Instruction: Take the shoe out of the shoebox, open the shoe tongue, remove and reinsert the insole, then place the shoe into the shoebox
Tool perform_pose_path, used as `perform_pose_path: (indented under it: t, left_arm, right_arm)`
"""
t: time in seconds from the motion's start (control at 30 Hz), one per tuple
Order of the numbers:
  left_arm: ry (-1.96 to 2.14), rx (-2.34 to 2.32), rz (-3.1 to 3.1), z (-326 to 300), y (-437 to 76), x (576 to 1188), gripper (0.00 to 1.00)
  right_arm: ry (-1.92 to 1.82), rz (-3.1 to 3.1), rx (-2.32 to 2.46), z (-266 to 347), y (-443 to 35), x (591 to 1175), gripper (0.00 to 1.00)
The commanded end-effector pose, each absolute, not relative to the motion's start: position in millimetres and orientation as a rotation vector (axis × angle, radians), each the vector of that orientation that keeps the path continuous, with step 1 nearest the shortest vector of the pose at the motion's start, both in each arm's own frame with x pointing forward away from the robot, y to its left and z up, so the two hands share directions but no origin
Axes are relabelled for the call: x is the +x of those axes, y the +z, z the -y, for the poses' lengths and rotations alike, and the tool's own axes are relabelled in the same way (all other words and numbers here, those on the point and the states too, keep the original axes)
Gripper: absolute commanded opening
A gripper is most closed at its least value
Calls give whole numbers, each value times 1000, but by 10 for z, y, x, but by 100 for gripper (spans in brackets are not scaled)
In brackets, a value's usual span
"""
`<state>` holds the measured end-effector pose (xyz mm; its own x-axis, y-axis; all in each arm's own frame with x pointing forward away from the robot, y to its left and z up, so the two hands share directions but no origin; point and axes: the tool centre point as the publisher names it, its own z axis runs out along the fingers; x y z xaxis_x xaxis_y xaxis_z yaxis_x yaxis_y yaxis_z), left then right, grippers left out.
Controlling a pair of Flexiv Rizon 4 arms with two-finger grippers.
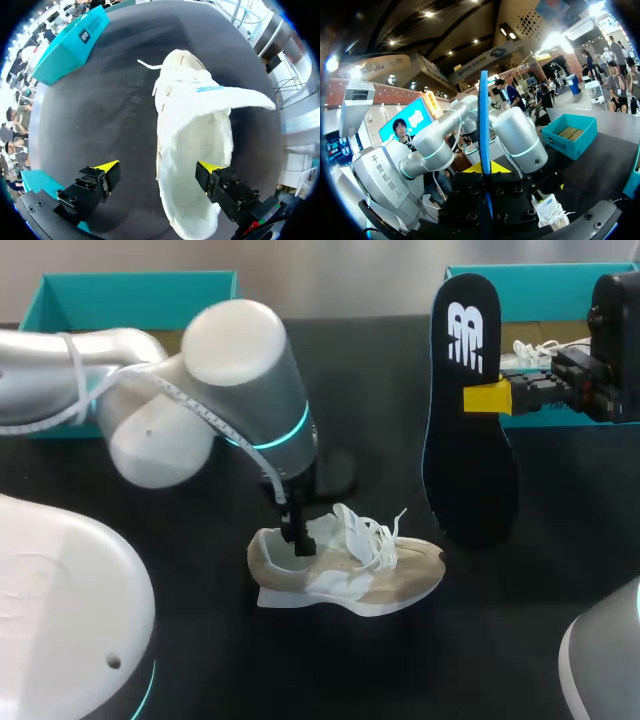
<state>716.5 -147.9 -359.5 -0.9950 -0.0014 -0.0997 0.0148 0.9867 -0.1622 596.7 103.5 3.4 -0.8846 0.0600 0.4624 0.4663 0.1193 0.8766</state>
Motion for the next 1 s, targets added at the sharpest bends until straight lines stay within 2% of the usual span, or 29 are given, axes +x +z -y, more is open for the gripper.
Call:
perform_pose_path:
  t: [0.03, 0.17, 0.3, 0.33, 0.37, 0.43, 1.0]
  left_arm:
    - [-228, 1, -3051, 1609, -3911, 7283, 100]
    - [-220, -13, -3056, 1613, -3998, 7312, 78]
    - [-205, -17, -3057, 1618, -4049, 7321, 47]
    - [-200, -18, -3057, 1617, -4059, 7321, 45]
    - [-198, -19, -3058, 1616, -4067, 7321, 33]
    - [-195, -21, -3061, 1609, -4076, 7320, 0]
    - [-234, 36, -3050, 1512, -3911, 7220, 0]
  right_arm:
    - [-1821, 2090, -512, -1053, 36, 5992, 0]
    - [-1821, 2090, -512, -1053, 36, 5992, 0]
    - [-1821, 2090, -512, -1053, 36, 5992, 0]
    - [-1821, 2090, -512, -1053, 36, 5992, 0]
    - [-1821, 2090, -512, -1053, 36, 5992, 0]
    - [-1821, 2090, -512, -1053, 36, 5992, 0]
    - [-1821, 2090, -512, -1053, 36, 5992, 0]
